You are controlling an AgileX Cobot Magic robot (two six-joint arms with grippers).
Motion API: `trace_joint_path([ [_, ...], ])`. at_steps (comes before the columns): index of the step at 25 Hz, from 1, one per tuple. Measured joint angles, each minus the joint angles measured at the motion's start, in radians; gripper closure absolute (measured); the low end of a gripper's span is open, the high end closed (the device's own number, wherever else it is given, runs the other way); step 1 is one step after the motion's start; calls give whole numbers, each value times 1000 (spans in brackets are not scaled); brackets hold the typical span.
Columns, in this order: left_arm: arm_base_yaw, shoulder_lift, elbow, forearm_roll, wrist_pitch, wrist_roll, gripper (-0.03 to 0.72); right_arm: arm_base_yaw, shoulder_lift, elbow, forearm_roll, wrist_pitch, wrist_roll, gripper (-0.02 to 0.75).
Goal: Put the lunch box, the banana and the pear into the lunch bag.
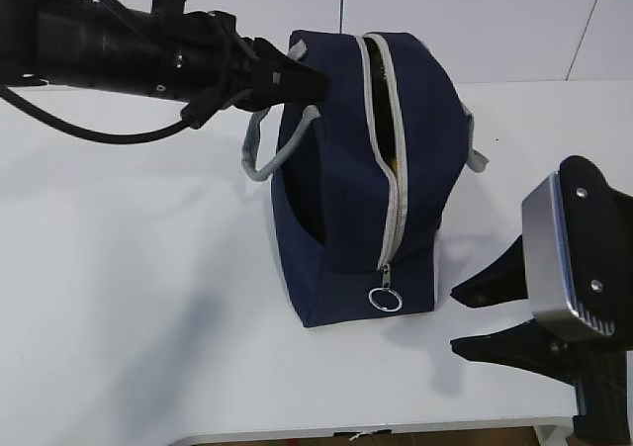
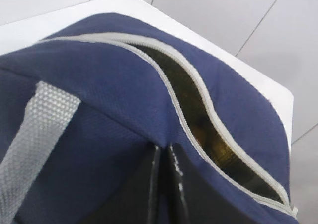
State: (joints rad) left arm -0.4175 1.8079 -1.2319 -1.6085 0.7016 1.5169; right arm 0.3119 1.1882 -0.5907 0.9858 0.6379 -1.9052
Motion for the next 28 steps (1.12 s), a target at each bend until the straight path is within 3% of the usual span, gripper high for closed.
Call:
trace_joint_path([
  [3,0,-8,0,33,0,0,638,0,0,0,2,0,0,384],
  [8,0,-47,0,48,0,-21,327,0,0,0,7,4,-2,382],
  [10,0,-62,-1,94,-1,-66,251,0,0,0,9,11,-2,381],
  [14,0,-110,-1,247,-1,-192,218,0,0,0,11,13,-2,381],
  [21,-11,-230,-1,473,67,-583,213,0,-34,0,12,32,-2,380],
  [28,-118,-245,3,640,131,-802,238,0,-65,0,12,44,-5,379],
])
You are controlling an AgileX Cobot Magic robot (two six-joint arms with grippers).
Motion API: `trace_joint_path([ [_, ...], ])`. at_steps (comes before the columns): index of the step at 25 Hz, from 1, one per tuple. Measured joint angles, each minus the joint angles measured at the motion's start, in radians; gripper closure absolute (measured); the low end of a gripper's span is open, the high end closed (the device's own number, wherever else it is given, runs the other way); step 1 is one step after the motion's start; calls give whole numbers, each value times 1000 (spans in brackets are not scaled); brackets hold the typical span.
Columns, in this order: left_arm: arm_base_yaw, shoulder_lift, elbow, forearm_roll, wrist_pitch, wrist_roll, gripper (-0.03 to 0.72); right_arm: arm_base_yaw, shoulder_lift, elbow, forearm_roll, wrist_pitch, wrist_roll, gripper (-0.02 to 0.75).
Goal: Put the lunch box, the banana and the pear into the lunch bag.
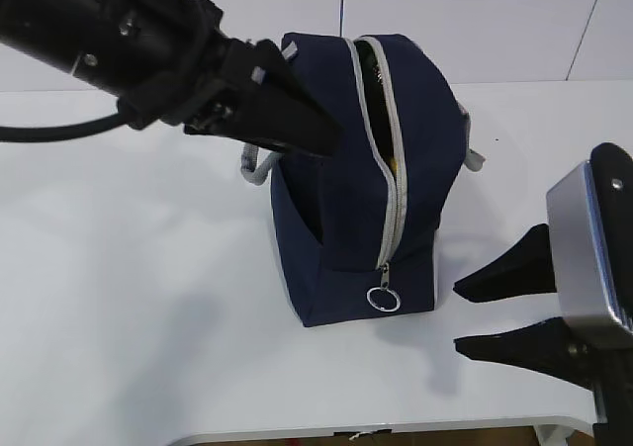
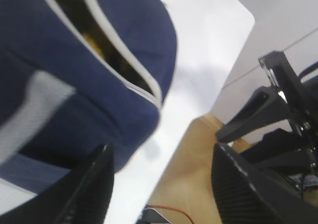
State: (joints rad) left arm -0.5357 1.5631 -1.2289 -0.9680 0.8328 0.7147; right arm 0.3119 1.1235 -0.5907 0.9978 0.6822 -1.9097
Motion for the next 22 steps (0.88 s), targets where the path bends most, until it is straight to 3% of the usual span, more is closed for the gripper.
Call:
trace_joint_path([
  [3,-59,0,23,54,-55,-93,240,0,-19,0,-13,8,0,379],
  [7,-74,0,62,93,-151,-267,240,0,-41,0,-25,20,2,380],
  [13,-107,2,79,58,-299,-299,240,0,-46,0,-35,24,2,379],
  [22,-107,70,79,16,-301,-307,266,0,-47,0,-39,28,2,380],
])
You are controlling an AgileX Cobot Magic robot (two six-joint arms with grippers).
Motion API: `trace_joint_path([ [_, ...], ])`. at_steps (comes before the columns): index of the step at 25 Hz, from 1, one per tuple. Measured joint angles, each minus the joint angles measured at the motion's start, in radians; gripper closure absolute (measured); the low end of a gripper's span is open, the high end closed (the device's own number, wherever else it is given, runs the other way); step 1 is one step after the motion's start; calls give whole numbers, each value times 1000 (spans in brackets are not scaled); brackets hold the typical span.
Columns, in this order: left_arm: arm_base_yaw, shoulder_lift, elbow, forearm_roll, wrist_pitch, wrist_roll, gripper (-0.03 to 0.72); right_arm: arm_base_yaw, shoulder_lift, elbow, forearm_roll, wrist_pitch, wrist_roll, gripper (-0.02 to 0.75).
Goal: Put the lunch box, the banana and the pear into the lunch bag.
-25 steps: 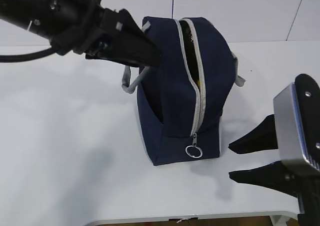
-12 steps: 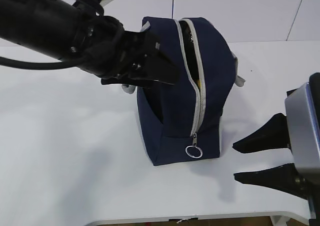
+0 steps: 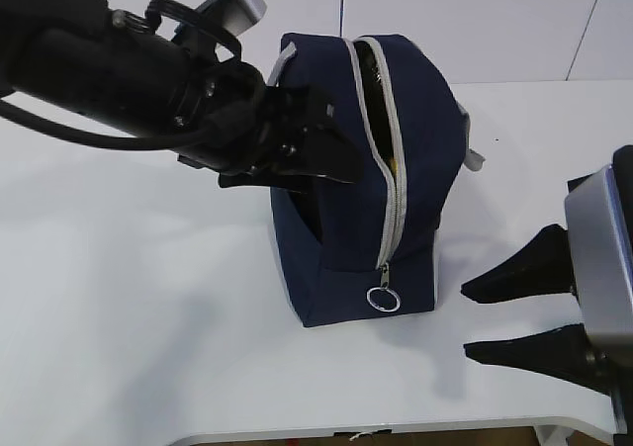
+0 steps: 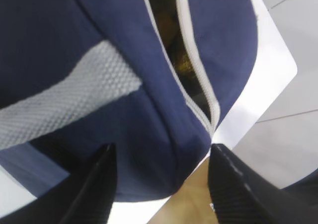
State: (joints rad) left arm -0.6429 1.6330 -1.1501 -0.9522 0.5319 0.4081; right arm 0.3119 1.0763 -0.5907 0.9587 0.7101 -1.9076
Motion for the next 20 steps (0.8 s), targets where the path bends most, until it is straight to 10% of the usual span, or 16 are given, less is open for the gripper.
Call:
trace_joint_path([
  [6,0,2,0,3,4,-2,321,0,0,0,0,-2,0,380],
  [13,0,2,0,3,2,24,666,0,0,0,38,-2,-2,380],
  [20,0,2,0,3,2,30,697,0,43,0,60,-6,-45,380],
])
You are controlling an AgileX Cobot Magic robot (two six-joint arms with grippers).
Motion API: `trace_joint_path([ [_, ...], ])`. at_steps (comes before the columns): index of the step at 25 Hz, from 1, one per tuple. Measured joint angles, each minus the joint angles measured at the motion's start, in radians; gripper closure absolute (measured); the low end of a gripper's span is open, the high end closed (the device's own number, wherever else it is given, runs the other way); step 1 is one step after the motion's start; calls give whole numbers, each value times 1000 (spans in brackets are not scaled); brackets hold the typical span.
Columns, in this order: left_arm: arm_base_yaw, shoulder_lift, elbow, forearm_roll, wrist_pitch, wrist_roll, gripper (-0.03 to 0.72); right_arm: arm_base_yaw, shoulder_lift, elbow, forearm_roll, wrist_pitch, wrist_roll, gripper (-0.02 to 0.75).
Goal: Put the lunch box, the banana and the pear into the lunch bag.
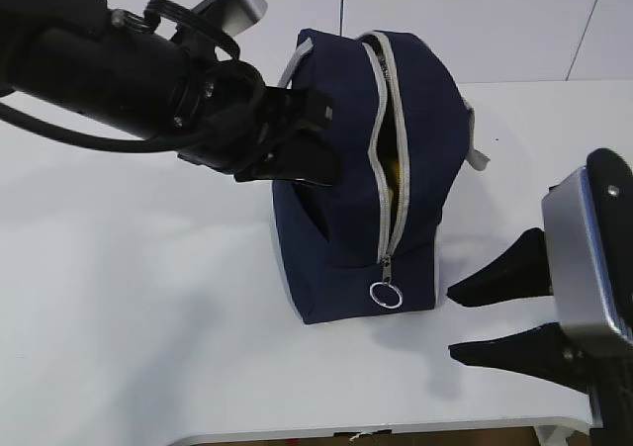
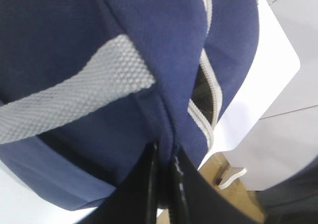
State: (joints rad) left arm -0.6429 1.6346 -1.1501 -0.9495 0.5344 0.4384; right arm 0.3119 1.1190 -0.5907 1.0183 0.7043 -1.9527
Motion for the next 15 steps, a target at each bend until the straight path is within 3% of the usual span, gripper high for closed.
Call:
trace_joint_path([
  [11,0,0,0,0,0,0,697,0,156,0,203,-125,-78,380],
  [15,0,0,0,0,0,0,697,0,208,0,227,-131,-84,379],
])
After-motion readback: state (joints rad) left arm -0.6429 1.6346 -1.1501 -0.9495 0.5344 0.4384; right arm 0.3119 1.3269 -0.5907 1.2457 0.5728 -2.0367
